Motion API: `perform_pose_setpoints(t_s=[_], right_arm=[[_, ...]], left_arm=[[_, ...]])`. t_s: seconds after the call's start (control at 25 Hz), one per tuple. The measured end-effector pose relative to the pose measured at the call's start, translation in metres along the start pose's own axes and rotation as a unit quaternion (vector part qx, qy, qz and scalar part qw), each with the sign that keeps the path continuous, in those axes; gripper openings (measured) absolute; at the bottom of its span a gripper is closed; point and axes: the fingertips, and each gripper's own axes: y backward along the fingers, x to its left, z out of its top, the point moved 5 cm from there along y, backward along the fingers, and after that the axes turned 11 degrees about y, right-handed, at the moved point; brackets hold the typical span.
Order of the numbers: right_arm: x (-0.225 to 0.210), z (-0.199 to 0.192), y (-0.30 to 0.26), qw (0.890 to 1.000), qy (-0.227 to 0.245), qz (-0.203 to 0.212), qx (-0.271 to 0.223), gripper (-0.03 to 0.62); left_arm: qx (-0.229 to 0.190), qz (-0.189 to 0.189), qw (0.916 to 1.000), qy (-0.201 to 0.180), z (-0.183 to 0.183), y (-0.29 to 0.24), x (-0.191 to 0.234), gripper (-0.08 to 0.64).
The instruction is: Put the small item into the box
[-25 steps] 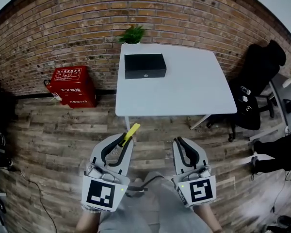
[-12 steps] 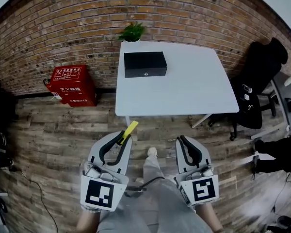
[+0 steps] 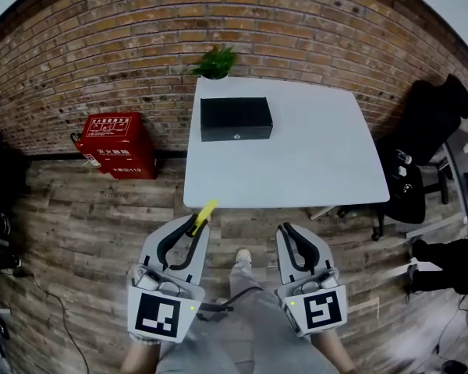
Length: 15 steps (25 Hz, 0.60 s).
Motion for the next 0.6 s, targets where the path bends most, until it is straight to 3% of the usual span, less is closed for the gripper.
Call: perform_pose_setpoints(t_s=[0.6], right_arm=[[-0.091,-0.018,-0.115,0.999,-0.006,0.052,0.000,0.058]], left_arm=[[0.015,0.040,0.9990,0.015,0.017,-0.130,0.039,0.065]])
